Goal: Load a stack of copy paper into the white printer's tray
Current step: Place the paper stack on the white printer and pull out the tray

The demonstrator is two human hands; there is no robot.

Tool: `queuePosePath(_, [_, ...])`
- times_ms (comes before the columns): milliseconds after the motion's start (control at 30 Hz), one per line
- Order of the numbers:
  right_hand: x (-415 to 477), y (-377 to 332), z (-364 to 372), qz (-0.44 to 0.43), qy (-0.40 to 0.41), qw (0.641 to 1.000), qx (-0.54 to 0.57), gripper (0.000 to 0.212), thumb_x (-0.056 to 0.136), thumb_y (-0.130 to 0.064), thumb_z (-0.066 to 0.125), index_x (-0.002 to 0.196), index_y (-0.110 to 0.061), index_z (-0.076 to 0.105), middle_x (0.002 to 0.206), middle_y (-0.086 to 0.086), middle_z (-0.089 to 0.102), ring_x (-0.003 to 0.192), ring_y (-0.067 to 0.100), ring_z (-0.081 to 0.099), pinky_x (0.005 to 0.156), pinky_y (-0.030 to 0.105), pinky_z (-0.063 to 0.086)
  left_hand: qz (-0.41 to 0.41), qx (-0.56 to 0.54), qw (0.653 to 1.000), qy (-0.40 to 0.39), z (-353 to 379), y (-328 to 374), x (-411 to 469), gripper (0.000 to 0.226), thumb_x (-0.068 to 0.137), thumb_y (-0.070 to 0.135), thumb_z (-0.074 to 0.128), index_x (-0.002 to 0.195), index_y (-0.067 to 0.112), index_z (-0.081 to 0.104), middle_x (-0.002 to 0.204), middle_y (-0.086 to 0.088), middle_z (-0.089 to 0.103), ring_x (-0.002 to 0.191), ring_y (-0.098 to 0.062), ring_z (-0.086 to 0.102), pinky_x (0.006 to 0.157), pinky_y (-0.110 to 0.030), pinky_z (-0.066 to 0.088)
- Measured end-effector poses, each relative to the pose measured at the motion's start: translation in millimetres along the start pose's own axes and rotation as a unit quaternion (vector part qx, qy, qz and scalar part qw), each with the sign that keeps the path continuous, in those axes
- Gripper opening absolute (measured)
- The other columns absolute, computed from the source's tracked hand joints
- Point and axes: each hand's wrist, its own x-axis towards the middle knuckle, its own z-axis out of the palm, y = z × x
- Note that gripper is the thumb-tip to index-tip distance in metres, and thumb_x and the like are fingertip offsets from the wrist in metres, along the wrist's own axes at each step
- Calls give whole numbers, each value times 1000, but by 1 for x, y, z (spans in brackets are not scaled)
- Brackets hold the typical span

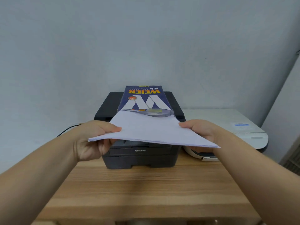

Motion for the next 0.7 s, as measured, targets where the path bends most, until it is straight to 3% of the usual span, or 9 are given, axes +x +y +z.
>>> queuePosePath(67, [-7,0,0,-13,5,1000,-28,22,95,-15,48,80,-2,58,45,7,66,33,15,61,31,15,43,18,38,999,-2,1,-3,-5,27,93,5,48,66,6,52,32,1,52,26,-5,47,25,-8,31])
queuePosePath(133, [-16,1,1,-32,-1,999,-20,19,95,-10,48,88,2,59,50,10,68,39,18,65,33,20,48,21,65,998,-11,-1,-4,-9,25,91,9,51,66,6,53,32,0,52,24,-7,46,25,-8,28])
queuePosePath(200, [-22,3,1,-44,-9,999,-7,21,94,-9,48,106,4,59,74,15,73,59,24,70,52,30,57,-12,101,994,-47,-9,-2,-12,25,71,20,76,72,1,59,44,-5,60,29,-13,52,30,-12,36])
queuePosePath(267, [-27,4,0,-66,-12,998,8,25,94,-7,48,114,5,57,98,18,70,78,28,67,70,37,55,-52,120,984,-124,-20,-1,-13,65,38,21,92,94,-3,69,84,-16,73,63,-25,70,55,-28,57])
queuePosePath(333, [-31,4,-2,-96,-23,995,15,23,94,-7,48,112,4,59,107,18,68,85,29,66,77,39,54,-53,120,979,-154,-29,-3,-10,81,33,18,92,108,-1,68,114,-19,68,97,-32,67,84,-42,56])
queuePosePath(433, [-35,4,-3,-149,-44,987,30,18,96,-10,45,101,-3,62,98,12,70,79,23,69,72,37,58,-12,127,977,-168,-25,-7,-5,78,34,20,93,106,3,69,117,-17,67,105,-30,66,88,-42,54])
queuePosePath(533, [-36,4,-8,-204,-48,976,60,23,97,-17,45,113,-9,59,106,9,70,84,20,70,70,33,60,56,111,978,-165,-14,-15,4,61,52,20,88,109,8,69,114,-12,69,101,-27,68,84,-39,56])
queuePosePath(633, [-36,5,-14,-256,-55,959,106,24,97,-22,44,116,-15,57,106,5,70,82,16,72,63,30,60,157,96,978,-94,10,-26,9,31,86,21,60,117,18,60,111,-3,71,98,-20,69,79,-34,57])
queuePosePath(700, [-33,7,-17,-297,-37,947,113,25,96,-25,47,117,-17,57,108,3,70,87,16,71,65,31,58,221,79,971,-37,28,-34,12,25,93,24,50,116,23,59,109,3,71,95,-14,68,77,-30,53])
